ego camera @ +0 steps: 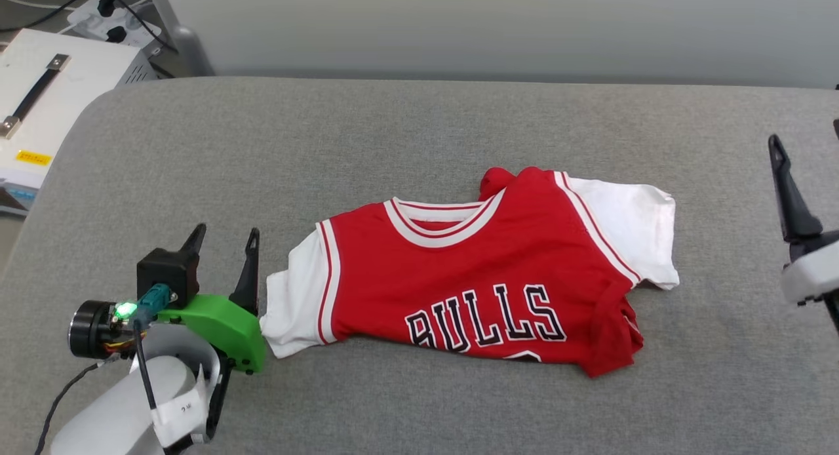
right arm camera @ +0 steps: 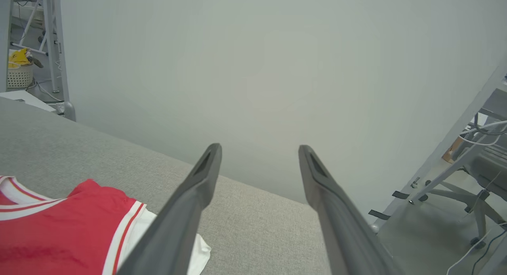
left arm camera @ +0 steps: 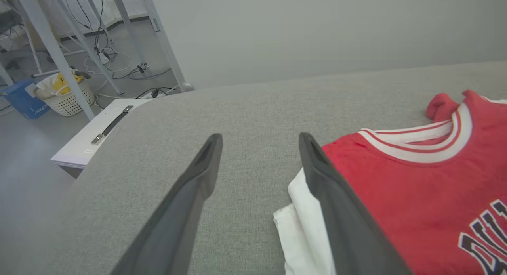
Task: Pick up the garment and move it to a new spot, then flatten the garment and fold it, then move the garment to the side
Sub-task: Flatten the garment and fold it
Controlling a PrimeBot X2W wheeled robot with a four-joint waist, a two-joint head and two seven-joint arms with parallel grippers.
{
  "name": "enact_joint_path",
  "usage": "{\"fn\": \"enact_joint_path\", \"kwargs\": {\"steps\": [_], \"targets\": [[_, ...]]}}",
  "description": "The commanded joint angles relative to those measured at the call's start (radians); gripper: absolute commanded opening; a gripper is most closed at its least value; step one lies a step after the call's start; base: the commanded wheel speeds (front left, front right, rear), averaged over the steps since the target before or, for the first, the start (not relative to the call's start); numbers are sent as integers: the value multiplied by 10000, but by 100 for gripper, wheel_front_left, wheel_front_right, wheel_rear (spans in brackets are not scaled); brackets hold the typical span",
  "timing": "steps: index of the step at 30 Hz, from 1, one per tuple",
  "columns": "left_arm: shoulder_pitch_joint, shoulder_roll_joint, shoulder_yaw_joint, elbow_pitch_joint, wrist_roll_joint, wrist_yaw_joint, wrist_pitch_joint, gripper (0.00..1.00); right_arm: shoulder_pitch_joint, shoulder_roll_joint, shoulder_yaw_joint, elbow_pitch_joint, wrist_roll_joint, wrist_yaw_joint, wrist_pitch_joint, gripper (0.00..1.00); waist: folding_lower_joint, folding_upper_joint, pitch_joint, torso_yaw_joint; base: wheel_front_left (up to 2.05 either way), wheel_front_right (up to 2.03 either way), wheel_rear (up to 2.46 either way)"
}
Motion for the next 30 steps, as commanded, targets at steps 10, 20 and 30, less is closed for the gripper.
{"fn": "enact_joint_path", "kwargs": {"steps": [10, 20, 30], "targets": [[1884, -1609, 3137, -2184, 3650, 782, -55, 100, -2793, -2820, 2595, 860, 2379, -7, 3134, 100, 0, -1, 1191, 837, 0, 0, 0], [2498, -3282, 4891, -2452, 5498, -106, -56, 100, -4711, -4352, 5623, 1871, 5958, -7, 8314, 100, 0, -1, 2173, 1386, 0, 0, 0], [2255, -4499, 5909, -2314, 6561, -1213, -56, 100, -5754, -4314, 6966, 3056, 6447, -7, 9471, 100, 0, -1, 3010, 1861, 0, 0, 0]]}}
